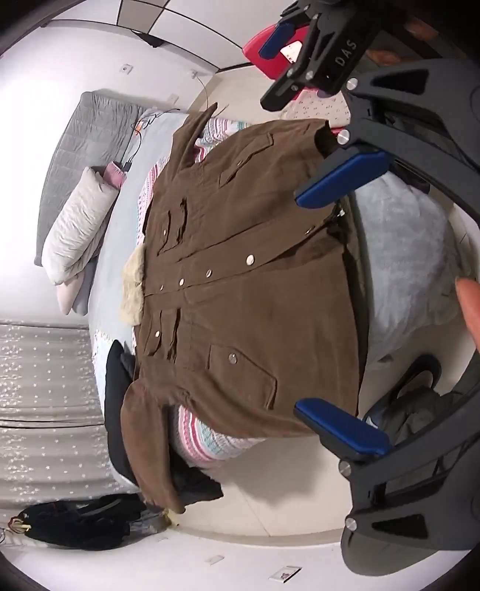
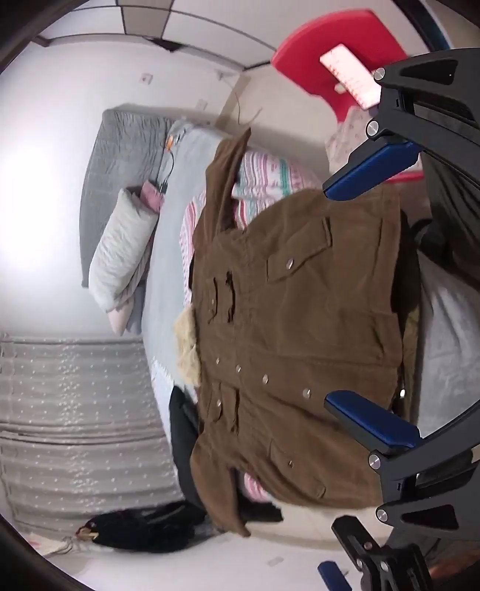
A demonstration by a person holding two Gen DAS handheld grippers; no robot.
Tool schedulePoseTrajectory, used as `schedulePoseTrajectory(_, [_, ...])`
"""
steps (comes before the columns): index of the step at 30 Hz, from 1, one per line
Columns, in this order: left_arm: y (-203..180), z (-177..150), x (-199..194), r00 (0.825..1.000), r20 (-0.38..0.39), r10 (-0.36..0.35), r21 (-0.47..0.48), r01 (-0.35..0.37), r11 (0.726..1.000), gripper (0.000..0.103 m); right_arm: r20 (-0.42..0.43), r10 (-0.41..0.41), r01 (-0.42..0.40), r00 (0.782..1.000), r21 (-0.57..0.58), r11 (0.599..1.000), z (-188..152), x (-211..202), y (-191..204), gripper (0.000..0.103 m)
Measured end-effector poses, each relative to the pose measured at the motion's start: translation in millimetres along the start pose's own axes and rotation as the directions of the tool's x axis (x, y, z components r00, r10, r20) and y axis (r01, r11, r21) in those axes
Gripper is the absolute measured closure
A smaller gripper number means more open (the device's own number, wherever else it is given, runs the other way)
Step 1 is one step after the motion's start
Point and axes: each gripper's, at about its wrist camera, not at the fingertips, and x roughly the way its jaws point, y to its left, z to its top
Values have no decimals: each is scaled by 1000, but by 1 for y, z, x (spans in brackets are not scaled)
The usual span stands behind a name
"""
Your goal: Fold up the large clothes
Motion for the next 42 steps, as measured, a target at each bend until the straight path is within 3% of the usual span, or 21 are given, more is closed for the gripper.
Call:
schedulePoseTrajectory(6, [-5,-3,5,1000,-14,1,8,-1,1000,1,-20,22,-23,1000,-5,1000,-5,6,2,0])
schedulePoseTrajectory(15, [-12,-7,9,1000,-11,28,30,-28,999,1,12,-42,43,999,-17,999,-5,3,-3,0])
schedulePoseTrajectory(21, [-6,-6,12,997,-4,74,-19,-74,997,1,-5,-50,50,999,-7,999,-7,10,-9,0])
schedulePoseTrajectory(25, [-4,-5,14,999,-8,50,-40,-50,998,1,12,-43,43,999,-15,999,-7,9,-10,0])
schedulePoseTrajectory(36, [-19,-6,21,999,-24,39,56,-37,998,1,-7,-100,100,995,9,995,-8,15,-15,0])
schedulePoseTrajectory(42, [-17,-3,24,999,-37,28,50,-26,998,1,-10,-118,118,993,30,993,-7,16,-19,0])
